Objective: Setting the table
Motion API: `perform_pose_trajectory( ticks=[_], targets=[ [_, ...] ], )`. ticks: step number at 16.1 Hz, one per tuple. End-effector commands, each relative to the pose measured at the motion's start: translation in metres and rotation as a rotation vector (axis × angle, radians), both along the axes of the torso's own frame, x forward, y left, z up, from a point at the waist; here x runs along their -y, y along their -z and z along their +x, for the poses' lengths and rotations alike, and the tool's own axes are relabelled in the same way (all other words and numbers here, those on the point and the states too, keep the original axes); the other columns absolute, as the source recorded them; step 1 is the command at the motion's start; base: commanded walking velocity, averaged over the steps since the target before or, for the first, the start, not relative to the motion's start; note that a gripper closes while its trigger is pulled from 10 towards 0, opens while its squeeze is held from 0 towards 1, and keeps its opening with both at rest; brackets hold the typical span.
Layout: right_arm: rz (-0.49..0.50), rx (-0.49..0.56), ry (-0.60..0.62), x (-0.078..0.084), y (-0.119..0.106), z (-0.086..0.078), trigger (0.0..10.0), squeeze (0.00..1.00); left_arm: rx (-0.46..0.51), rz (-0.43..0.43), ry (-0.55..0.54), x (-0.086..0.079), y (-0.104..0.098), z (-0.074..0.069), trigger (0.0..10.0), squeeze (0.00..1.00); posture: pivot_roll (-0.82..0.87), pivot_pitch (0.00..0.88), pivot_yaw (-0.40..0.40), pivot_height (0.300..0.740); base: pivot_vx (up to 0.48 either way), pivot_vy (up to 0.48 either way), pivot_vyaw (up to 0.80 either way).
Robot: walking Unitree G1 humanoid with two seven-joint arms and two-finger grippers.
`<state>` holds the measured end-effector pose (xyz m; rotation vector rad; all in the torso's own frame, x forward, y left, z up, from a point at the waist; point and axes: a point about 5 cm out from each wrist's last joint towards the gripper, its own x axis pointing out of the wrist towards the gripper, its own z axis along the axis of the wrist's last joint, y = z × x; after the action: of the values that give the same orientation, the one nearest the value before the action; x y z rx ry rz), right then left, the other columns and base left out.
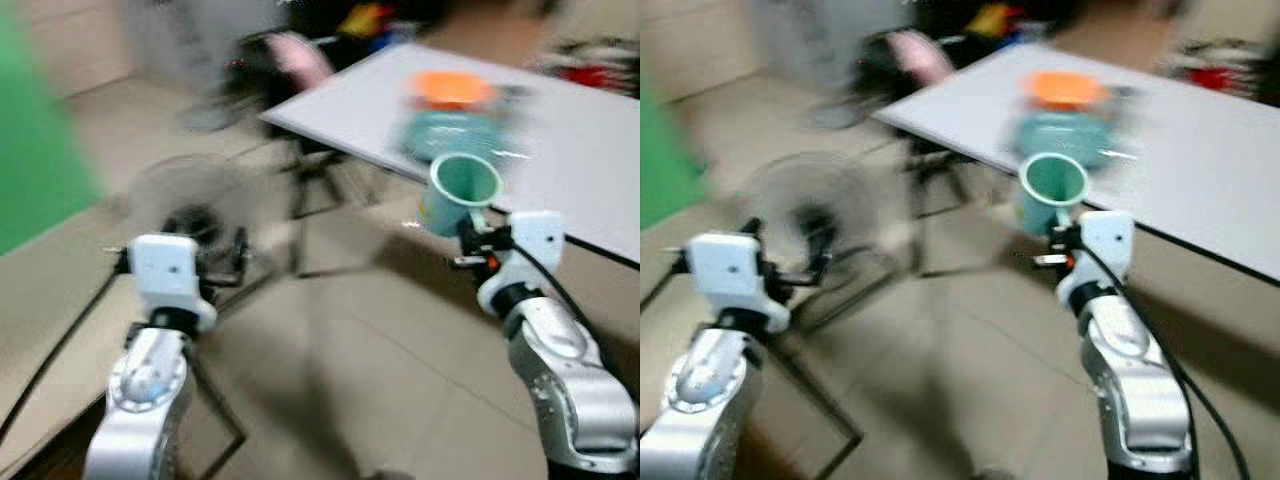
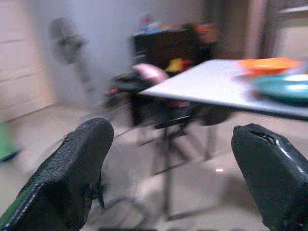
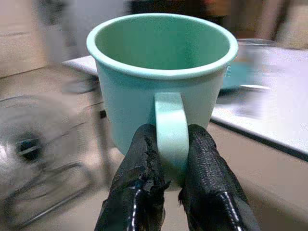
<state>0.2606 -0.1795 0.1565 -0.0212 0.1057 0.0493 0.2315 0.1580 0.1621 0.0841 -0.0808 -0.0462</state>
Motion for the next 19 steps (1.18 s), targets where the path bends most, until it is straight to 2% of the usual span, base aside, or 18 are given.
perform_pose_trajectory(
  ticks=[1, 5, 7, 10, 19],
  targets=[
    [-0.001, 0.035, -0.002, -0.002, -0.007, 0.001, 10.0, 0.00, 0.010, 0.015, -0.006, -0.004, -0.003, 0.002, 10.0, 0.00, -0.15, 0.000, 0.058, 0.740, 0.000, -0.360, -0.79],
    [-0.005, 0.030, 0.040, 0.007, -0.006, 0.001, 10.0, 0.00, 0.013, 0.008, 0.009, -0.001, -0.003, 0.006, 10.0, 0.00, -0.16, 0.000, 0.074, 0.740, 0.000, -0.352, -0.79],
    [0.005, 0.011, 0.085, 0.012, -0.004, -0.002, 10.0, 0.00, 0.005, -0.028, 0.000, -0.002, -0.002, 0.005, 10.0, 0.00, -0.16, 0.000, 0.076, 0.740, 0.000, 0.000, -0.79],
    [0.005, -0.006, 0.116, 0.013, -0.001, -0.007, 10.0, 0.00, -0.014, -0.014, 0.007, -0.005, 0.002, 0.005, 10.0, 0.00, -0.17, 0.000, 0.079, 0.740, 0.000, 0.000, -0.79],
    [-0.016, 0.028, 0.108, 0.017, -0.010, 0.005, 10.0, 0.00, -0.010, -0.029, 0.038, -0.001, 0.001, 0.006, 10.0, 0.00, -0.16, 0.000, 0.078, 0.740, 0.336, 0.000, -0.79]
  ],
)
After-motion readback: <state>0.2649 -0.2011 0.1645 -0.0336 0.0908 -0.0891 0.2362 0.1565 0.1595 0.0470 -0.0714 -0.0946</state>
